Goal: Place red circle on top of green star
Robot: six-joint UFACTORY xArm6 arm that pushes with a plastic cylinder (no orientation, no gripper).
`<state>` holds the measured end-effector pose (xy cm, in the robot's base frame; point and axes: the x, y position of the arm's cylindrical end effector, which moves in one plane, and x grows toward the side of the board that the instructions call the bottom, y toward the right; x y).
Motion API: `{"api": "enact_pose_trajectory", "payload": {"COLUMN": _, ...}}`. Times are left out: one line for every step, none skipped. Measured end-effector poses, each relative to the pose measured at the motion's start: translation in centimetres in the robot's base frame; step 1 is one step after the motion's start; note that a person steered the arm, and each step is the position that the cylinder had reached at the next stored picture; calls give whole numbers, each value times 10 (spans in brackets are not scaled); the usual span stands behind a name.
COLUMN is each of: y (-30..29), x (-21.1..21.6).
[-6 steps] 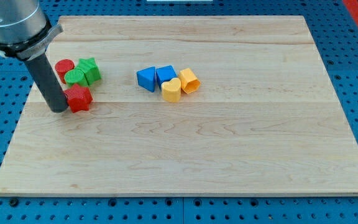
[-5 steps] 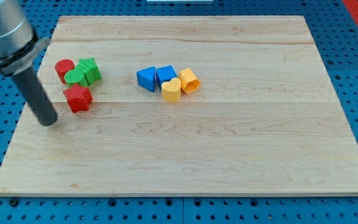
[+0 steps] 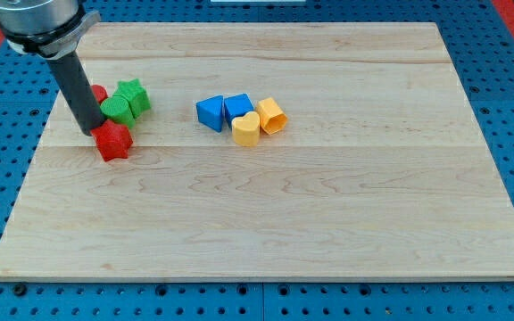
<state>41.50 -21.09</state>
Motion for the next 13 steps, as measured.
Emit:
{"api": "enact_pose_trajectory", "payload": {"y": 2, "x": 0}}
{"api": "enact_pose_trajectory", "payload": {"y": 2, "x": 0}}
{"api": "enact_pose_trajectory", "payload": {"y": -9, "x": -8}}
{"api": "enact_pose_trajectory", "payload": {"y": -11, "x": -30}}
{"api": "enact_pose_trajectory", "payload": {"y": -6, "x": -34}}
{"api": "enact_pose_trajectory", "payload": {"y": -6, "x": -35}}
{"api": "enact_pose_trajectory", "payload": {"y": -6, "x": -36}}
{"api": "enact_pose_trajectory", "payload": {"y": -8, "x": -42}}
{"api": "enact_pose_trajectory", "payload": {"y": -16, "x": -58}}
{"api": "enact_pose_trajectory", "payload": {"y": -31, "x": -59}}
{"api": "enact_pose_trajectory", "payload": {"y": -49, "x": -85}}
{"api": "enact_pose_trajectory", "payload": {"y": -23, "x": -99}}
{"api": "enact_pose_trajectory", "payload": {"y": 12, "x": -113}}
